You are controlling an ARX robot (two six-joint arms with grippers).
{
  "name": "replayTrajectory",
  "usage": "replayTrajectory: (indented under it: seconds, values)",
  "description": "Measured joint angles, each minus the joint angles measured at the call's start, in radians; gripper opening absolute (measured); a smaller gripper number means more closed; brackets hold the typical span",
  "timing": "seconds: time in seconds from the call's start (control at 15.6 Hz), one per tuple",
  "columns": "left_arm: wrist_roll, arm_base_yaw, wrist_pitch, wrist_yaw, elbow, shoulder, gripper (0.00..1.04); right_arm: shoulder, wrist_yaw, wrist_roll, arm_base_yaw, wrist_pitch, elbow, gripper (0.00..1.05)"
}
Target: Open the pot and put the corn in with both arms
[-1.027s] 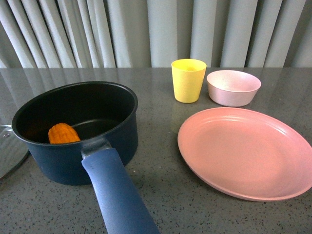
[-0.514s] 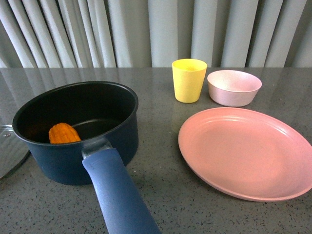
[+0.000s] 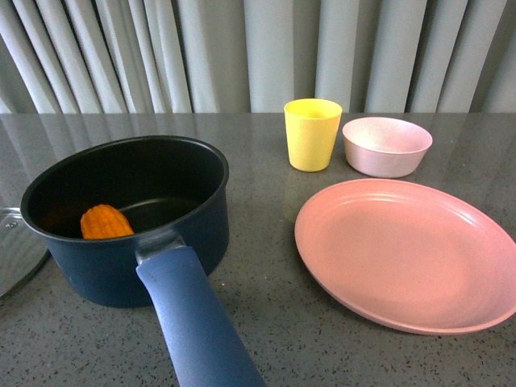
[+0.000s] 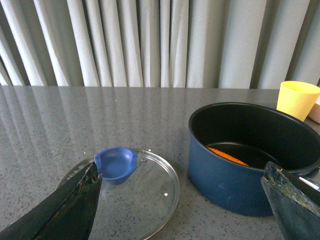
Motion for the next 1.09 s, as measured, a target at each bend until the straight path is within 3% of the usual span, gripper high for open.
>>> replayTrajectory:
  seconds: [0.32, 0.83, 0.9, 1.09]
  values:
    - [0.000, 0.000, 0.000, 0.000, 0.000, 0.000, 0.98, 0.000, 0.000, -0.001, 0.000, 0.002, 0.000, 0.03]
    - [0.000, 0.000, 0.000, 0.000, 0.000, 0.000, 0.98, 0.000, 0.000, 0.000, 0.000, 0.002, 0.000, 0.93]
    - [0.000, 0.000, 0.000, 0.000, 0.000, 0.000, 0.98, 0.000, 0.000, 0.000, 0.000, 0.002, 0.000, 1.00]
    - [0.000, 0.000, 0.000, 0.000, 0.000, 0.000, 0.98, 0.000, 0.000, 0.000, 0.000, 0.002, 0.000, 0.98]
